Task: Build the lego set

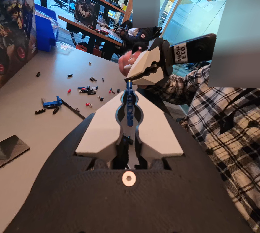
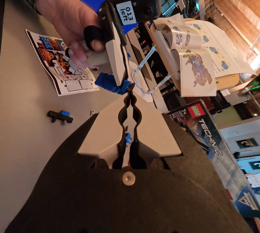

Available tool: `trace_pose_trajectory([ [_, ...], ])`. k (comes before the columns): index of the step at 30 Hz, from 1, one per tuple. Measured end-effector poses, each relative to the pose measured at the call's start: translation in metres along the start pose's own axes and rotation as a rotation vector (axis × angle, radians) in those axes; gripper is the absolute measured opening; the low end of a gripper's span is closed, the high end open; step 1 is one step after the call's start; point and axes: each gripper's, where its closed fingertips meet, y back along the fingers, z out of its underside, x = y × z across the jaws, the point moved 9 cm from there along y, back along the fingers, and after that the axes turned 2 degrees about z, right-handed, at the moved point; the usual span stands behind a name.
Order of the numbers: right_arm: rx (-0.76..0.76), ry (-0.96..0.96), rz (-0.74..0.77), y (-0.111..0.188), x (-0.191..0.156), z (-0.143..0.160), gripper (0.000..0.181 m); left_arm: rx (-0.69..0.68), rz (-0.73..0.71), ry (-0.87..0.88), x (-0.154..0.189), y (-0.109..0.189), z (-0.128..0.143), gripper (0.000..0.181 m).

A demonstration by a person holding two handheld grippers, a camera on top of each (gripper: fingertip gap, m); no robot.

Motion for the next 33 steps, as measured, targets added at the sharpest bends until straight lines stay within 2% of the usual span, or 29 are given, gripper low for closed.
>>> trace_pose_trajectory([
  [5, -0.011, 0.123, -0.011, 0.003, -0.003, -0.006, 0.0, -0.017, 0.072, 0.057, 0.0, -0.001, 0.002, 0.005],
  [11, -0.054, 0.267, -0.057, 0.002, -0.006, -0.009, 0.0, -0.072, 0.07, 0.058, -0.001, -0.001, 0.005, 0.005],
  [15, -0.066, 0.255, -0.138, 0.001, -0.006, -0.006, 0.0, -0.128, 0.047, 0.026, -0.001, -0.003, 0.008, 0.006],
  [19, -0.05, 0.114, -0.218, 0.001, -0.002, -0.002, 0.0, -0.171, 0.033, -0.011, 0.001, -0.006, 0.009, 0.005],
  [26, -0.108, 0.025, -0.354, -0.002, -0.003, 0.006, 0.0, -0.269, -0.033, -0.103, 0.002, -0.011, 0.015, 0.006],
  [33, -0.154, -0.293, -0.491, -0.01, -0.002, 0.026, 0.001, -0.433, -0.192, -0.311, 0.006, -0.019, 0.021, 0.005],
])
